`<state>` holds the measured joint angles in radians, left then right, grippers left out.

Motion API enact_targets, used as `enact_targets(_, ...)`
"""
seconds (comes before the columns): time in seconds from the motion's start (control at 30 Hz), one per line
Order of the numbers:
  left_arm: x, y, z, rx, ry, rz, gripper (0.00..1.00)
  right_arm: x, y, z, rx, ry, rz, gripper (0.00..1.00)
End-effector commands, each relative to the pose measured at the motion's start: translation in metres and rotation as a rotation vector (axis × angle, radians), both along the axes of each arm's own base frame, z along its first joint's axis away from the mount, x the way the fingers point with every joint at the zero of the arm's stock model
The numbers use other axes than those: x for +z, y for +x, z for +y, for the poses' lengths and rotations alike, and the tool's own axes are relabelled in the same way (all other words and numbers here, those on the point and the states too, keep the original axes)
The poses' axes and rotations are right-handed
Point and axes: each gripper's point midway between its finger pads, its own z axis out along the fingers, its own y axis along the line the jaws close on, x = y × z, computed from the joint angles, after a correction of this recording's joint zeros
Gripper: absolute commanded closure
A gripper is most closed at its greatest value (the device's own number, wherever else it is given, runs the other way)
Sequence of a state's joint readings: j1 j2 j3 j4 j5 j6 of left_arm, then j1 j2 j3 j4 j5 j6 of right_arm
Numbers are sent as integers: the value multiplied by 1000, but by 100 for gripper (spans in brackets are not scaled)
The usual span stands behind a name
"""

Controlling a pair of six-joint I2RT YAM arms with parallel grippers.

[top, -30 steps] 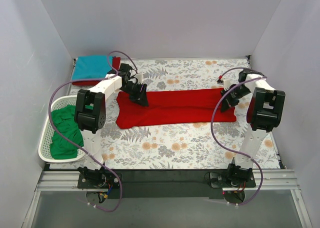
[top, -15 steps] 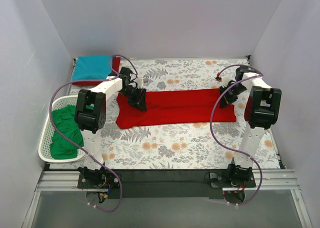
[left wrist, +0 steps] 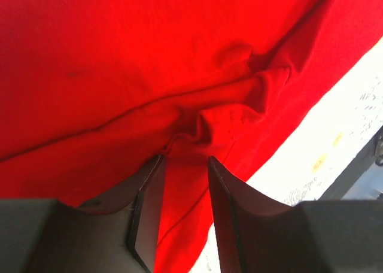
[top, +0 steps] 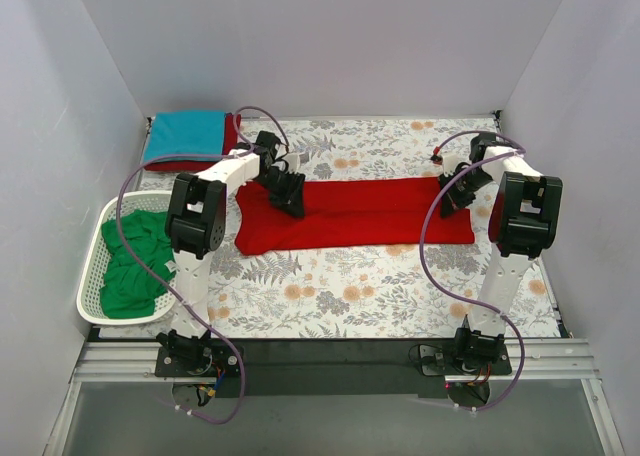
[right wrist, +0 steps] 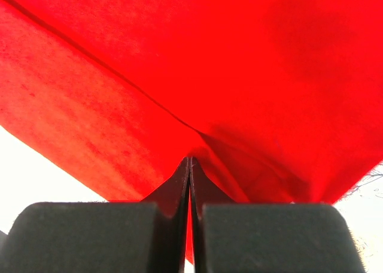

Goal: Fold and stack the t-shirts
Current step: Fold the tshirt

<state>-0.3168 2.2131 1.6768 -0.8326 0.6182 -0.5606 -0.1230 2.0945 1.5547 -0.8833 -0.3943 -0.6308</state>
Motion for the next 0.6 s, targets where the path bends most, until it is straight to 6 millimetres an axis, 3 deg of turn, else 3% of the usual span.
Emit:
enact_targets(0.0,12,28,-16,8,-30,-79,67,9,3,-1,-7,-2,-28,99)
enact_targets(0.27,44,67,-26,65,-54,-218,66,9,1,-1,-3,-3,-27,99)
enact_targets(0.57,50,97,-31,123,-60,-300,60,11,0,-1,1,-1,-31,99)
